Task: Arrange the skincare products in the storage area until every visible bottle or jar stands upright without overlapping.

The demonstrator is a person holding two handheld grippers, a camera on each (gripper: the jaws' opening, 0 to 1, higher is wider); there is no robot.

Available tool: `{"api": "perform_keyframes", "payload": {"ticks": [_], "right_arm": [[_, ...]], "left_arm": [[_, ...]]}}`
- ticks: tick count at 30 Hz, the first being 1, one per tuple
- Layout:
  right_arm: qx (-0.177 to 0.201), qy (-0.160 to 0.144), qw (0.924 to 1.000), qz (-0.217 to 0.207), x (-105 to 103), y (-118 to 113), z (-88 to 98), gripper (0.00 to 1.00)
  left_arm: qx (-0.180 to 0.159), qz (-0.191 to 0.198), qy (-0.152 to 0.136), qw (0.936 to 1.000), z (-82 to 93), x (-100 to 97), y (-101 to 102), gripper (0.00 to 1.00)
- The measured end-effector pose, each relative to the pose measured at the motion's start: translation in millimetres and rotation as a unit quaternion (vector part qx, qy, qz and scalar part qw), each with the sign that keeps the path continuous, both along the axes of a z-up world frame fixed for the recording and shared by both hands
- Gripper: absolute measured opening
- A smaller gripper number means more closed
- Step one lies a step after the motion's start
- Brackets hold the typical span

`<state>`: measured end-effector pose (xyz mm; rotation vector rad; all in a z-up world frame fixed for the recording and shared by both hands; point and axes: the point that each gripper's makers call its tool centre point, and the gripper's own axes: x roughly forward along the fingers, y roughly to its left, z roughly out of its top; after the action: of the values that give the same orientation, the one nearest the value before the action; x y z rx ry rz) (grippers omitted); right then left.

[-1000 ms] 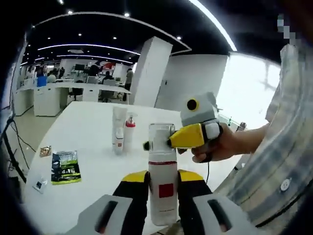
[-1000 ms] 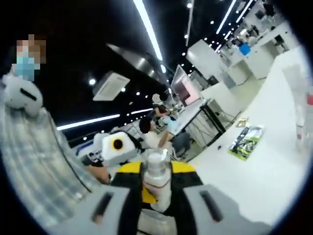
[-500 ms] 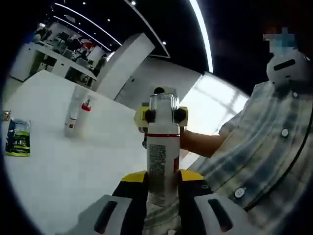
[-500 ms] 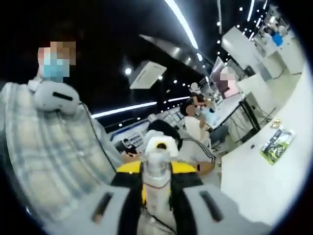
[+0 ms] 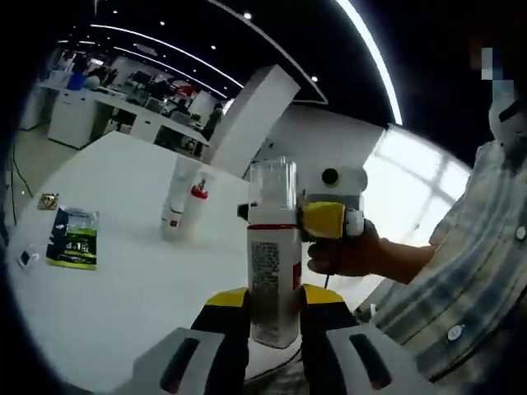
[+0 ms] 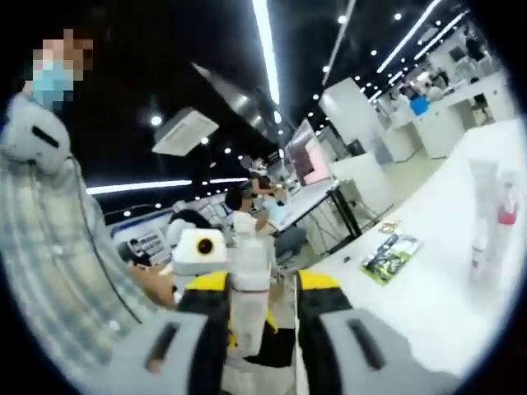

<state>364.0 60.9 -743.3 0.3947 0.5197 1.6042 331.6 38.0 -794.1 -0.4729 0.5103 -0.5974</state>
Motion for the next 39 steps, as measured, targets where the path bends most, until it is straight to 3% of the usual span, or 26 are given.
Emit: {"api": "perform_keyframes", "payload": {"ticks": [6, 12, 17, 20, 26, 39], "right_arm": [[-0.035, 0.019, 0.9987, -0.031, -6, 5, -11.8, 0.27], [-0.066, 0.018, 0.9961, -0.054, -4, 7, -20.0, 0.21], [-0.066, 0.015, 0.9963, -0.053, -4, 6, -19.9, 0.21], [-0.072, -0.004, 0.9966, -0.040, -9, 6, -21.5, 0.20], [-0.093, -0.020, 0.9953, -0.014, -15, 12, -33.6, 0.20], [-0.087, -0.043, 0.9953, -0.010, 2, 31, -29.6, 0.20]], "left_arm": [[0.081, 0.052, 0.003, 0.9953, -3.8, 16.4, 11, 0.21], [0.125, 0.058, -0.002, 0.9905, -5.9, 19.2, 9, 0.21], [0.128, 0.059, -0.004, 0.9900, -6.3, 18.1, 10, 0.22], [0.124, 0.055, -0.004, 0.9907, -8.8, 14.5, 10, 0.22], [0.101, 0.062, 0.028, 0.9926, -22.1, 9.6, 13, 0.23], [0.104, 0.074, 0.021, 0.9916, -17.3, 30.1, 33, 0.24]]}}
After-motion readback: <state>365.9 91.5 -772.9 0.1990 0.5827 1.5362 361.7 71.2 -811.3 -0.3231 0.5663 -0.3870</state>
